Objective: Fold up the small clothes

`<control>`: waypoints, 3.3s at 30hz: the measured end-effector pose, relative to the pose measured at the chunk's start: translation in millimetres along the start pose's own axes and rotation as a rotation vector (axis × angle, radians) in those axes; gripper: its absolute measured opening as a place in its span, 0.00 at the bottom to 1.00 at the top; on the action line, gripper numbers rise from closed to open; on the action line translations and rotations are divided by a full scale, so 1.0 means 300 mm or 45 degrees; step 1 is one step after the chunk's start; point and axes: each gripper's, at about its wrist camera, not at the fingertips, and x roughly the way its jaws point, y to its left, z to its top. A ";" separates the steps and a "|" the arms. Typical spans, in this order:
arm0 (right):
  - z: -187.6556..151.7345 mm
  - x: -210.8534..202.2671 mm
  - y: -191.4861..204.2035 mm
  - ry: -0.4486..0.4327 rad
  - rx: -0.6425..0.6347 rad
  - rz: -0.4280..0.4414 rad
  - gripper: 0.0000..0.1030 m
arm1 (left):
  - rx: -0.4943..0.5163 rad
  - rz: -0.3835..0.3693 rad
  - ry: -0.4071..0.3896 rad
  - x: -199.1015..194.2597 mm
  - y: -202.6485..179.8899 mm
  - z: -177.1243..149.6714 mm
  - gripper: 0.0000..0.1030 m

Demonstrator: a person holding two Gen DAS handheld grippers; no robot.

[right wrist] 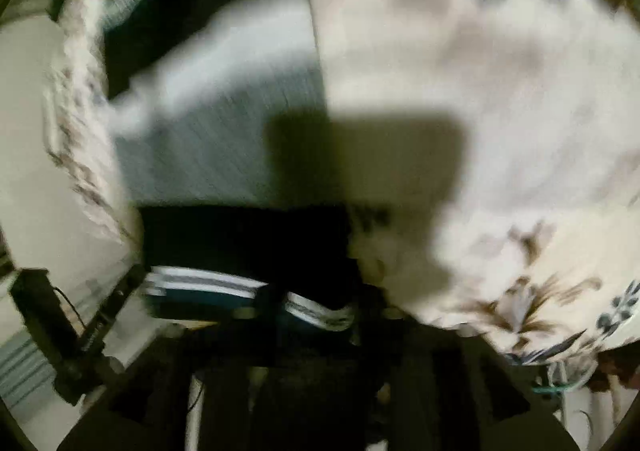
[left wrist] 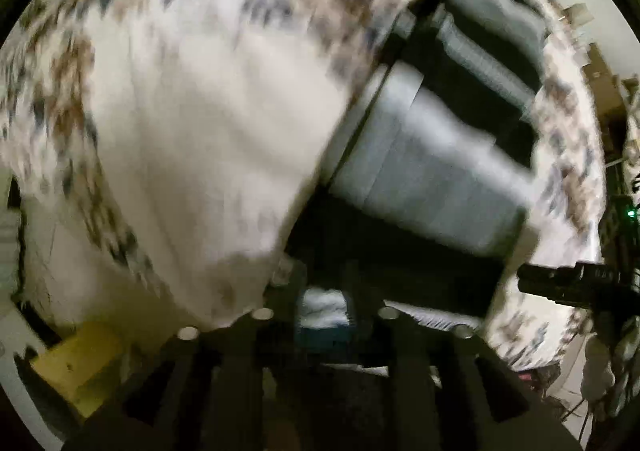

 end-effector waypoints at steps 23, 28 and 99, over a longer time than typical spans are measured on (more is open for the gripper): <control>1.219 -0.480 0.035 -0.559 0.343 0.525 0.06 | 0.311 -0.400 -0.312 0.347 -0.610 1.320 0.12; 1.311 -0.448 0.073 -0.601 0.380 0.360 0.05 | 0.215 -0.478 -0.243 0.387 -0.525 1.374 0.12; -0.275 0.341 0.203 -0.038 0.184 0.045 0.07 | 0.245 -0.218 0.112 0.114 -0.197 -0.096 0.10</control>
